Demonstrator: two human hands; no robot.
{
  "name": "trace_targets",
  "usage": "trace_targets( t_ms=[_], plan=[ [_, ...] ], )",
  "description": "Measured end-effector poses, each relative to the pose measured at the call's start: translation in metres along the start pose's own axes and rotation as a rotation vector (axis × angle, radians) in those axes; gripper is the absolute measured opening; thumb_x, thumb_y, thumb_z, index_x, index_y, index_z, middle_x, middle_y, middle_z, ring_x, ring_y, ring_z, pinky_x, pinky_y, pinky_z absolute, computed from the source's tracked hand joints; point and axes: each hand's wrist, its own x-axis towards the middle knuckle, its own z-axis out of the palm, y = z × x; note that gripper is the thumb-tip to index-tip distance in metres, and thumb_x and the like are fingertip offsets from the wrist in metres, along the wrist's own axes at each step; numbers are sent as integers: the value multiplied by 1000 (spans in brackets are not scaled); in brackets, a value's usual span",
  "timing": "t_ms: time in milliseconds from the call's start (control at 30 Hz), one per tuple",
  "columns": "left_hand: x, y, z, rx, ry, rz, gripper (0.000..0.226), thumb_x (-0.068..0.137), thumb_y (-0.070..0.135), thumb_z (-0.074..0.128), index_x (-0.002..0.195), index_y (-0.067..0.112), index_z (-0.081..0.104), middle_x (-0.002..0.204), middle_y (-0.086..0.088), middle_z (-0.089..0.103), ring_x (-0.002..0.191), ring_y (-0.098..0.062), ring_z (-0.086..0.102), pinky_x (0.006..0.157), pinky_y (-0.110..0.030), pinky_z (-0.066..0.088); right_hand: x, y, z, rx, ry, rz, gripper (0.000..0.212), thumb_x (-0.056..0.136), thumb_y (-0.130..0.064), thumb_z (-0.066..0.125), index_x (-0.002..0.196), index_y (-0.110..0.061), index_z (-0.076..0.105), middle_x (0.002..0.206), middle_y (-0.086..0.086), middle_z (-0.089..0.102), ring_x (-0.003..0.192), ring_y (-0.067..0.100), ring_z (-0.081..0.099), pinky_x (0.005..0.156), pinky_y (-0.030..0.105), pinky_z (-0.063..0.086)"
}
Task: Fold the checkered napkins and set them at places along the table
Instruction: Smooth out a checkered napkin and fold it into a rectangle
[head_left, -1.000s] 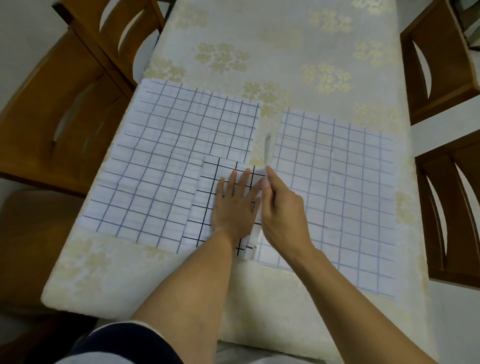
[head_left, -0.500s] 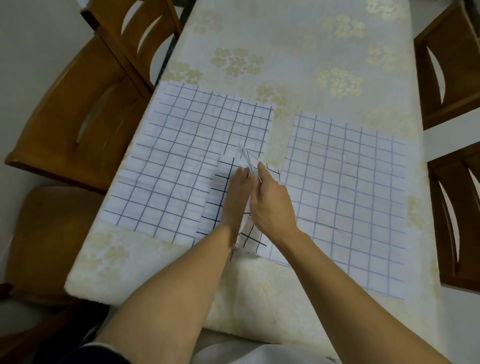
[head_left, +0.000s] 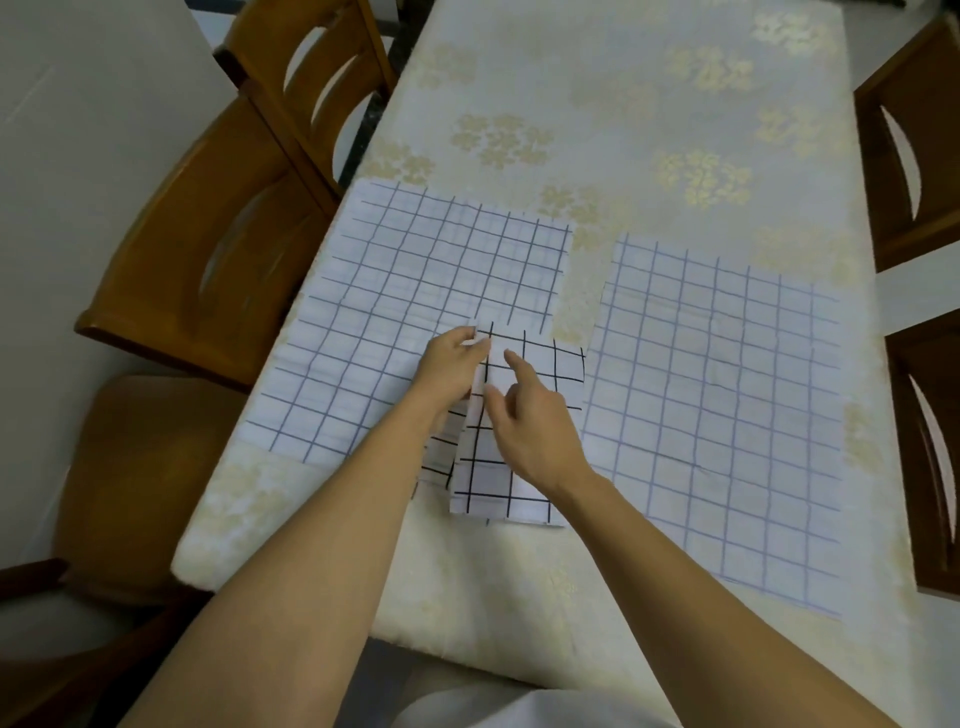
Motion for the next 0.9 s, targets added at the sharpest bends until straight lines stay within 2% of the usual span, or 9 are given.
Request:
trace_targets(
  t_ms=[67,133,200,333,400,500,633,767,900],
  plan=[
    [15,-12,0,31,41,15,31,103,21,57,133,18,60,131,-9,66,113,-20,64,80,-20,49,-4,15,-7,-35,95,-2,45,105,-30,46,148,-16,45,76,-4,62,72,10,60,74,31,53],
    [27,-17,2,75,87,48,31,102,22,59,133,18,61,130,-6,66,115,-20,63,88,-27,49,-8,35,-13,-117,134,-5,42,104,-26,48,145,-17,50,112,-1,64,102,15,61,90,33,52],
    [34,-15,3,148,138,86,32,103,21,58,134,14,60,130,-9,65,117,-23,61,87,-27,48,-12,54,-14,-223,87,-36,43,104,-21,49,146,-13,49,139,6,55,127,24,53,106,36,46],
    [48,-12,3,238,149,159,31,104,21,56,135,13,58,132,-12,63,108,-19,60,81,-24,44,-20,75,-8,-430,-76,-105,53,106,-22,45,156,-10,32,163,9,28,151,32,24,124,38,18],
    [51,-12,1,248,141,178,33,105,20,55,137,14,56,132,-10,62,104,-14,55,82,-23,43,-21,81,-2,-515,-166,-84,59,108,-30,40,160,-16,18,169,6,9,155,33,3,127,44,8],
    [48,-20,-5,167,163,194,36,104,16,55,140,16,53,135,-6,59,115,-13,58,87,-21,44,-22,85,5,-564,-250,-48,64,108,-39,37,162,-23,6,169,0,-7,154,32,-13,127,47,2],
    [33,-40,-10,173,232,209,36,103,12,54,139,17,54,137,-5,56,113,-13,55,93,-26,49,-22,87,9,-593,-280,-63,68,107,-45,36,162,-25,2,168,-1,-13,153,31,-19,126,45,-5],
    [22,-51,-11,131,270,135,38,103,11,54,141,13,51,139,-6,55,112,-13,55,92,-24,46,-22,92,11,-605,-285,-53,72,105,-52,36,162,-28,-2,167,-2,-17,151,29,-25,125,45,-9],
    [17,-61,-11,165,259,108,36,101,9,59,137,10,54,134,-7,59,104,-11,56,85,-19,45,-20,93,11,-593,-287,-71,74,103,-53,40,162,-28,2,168,-2,-14,152,28,-23,126,45,-8]
  ],
)
